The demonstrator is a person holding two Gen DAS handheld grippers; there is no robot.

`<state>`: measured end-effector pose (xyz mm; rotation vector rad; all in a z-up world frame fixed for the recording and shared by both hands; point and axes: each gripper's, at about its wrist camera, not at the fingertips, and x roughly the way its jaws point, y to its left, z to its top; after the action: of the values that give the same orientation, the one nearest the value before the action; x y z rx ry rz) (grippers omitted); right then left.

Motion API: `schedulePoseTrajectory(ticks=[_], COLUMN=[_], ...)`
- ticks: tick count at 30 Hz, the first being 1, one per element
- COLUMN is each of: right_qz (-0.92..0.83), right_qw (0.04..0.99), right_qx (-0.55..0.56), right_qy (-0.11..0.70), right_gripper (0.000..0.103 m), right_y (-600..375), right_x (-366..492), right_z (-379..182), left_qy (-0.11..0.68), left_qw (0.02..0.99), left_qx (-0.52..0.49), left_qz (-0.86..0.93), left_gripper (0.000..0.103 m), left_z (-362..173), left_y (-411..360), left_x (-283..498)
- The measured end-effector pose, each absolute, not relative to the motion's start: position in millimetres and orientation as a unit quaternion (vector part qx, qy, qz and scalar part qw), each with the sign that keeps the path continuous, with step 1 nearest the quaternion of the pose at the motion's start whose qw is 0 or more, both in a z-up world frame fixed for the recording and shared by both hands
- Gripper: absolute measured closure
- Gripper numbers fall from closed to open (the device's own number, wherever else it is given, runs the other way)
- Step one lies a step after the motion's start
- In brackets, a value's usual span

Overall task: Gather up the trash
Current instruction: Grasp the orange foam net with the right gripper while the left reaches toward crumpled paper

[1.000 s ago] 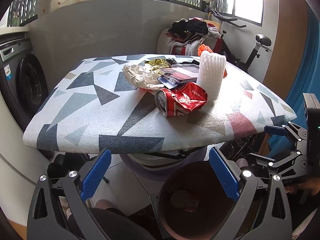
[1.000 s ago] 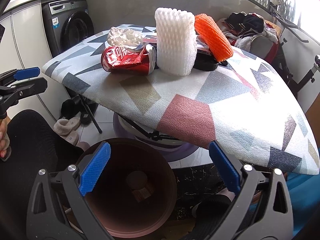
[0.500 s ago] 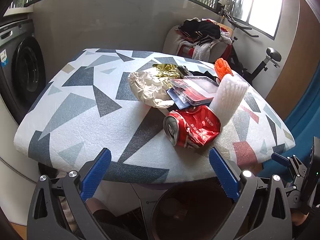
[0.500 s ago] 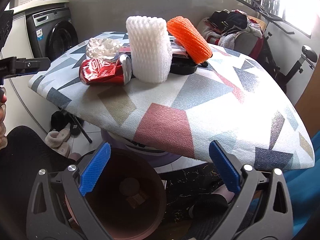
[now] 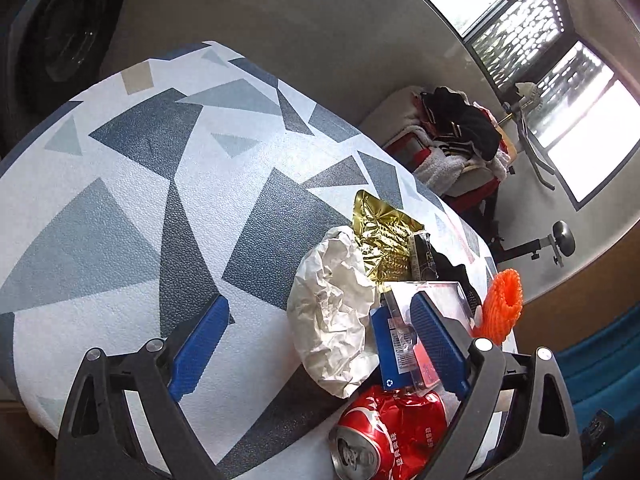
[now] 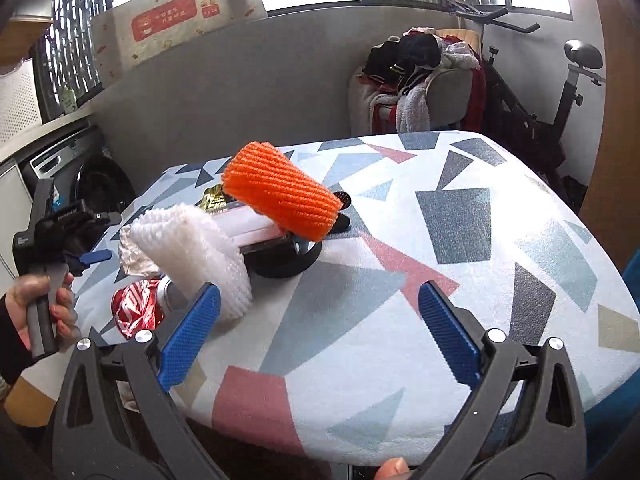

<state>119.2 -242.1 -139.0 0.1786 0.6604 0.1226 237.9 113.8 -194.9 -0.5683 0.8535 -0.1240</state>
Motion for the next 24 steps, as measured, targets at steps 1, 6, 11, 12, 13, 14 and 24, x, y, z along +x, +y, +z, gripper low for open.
schedulePoseTrajectory(ticks=[1, 6, 11, 12, 13, 14, 24], right_qz=[0.067, 0.103, 0.153, 0.156, 0.166, 0.176, 0.146], right_qw=[0.941, 0.938, 0.908, 0.903, 0.898, 0.894, 0.932], right_qx=[0.083, 0.000, 0.017, 0.023, 0.025, 0.026, 0.127], right_qy=[0.320, 0.330, 0.390, 0.400, 0.408, 0.411, 0.308], right_gripper=[0.006, 0.006, 0.006, 0.006, 0.006, 0.019, 0.078], right_y=[-240.8, -204.4, -188.5, -187.4, -186.8, -185.2, -238.7], right_x=[132.7, 206.5, 274.5, 284.0, 290.8, 293.0, 248.1], right_z=[-134.9, -124.0, -131.8, -134.0, -136.0, -138.7, -97.4], left_qy=[0.410, 0.411, 0.411, 0.411, 0.412, 0.414, 0.436], left_qw=[0.870, 0.868, 0.862, 0.861, 0.859, 0.856, 0.840], left_qx=[-0.267, -0.271, -0.282, -0.284, -0.288, -0.294, -0.312], left_qz=[-0.064, -0.069, -0.091, -0.093, -0.095, -0.097, -0.086], left_gripper=[0.014, 0.014, 0.014, 0.014, 0.014, 0.014, 0.014], left_z=[-195.9, -201.7, -204.4, -204.9, -206.0, -207.4, -226.9], left_y=[112.2, 118.3, 123.8, 124.5, 125.5, 126.2, 114.9], left_x=[240.3, 241.7, 243.6, 244.4, 245.2, 246.4, 259.5])
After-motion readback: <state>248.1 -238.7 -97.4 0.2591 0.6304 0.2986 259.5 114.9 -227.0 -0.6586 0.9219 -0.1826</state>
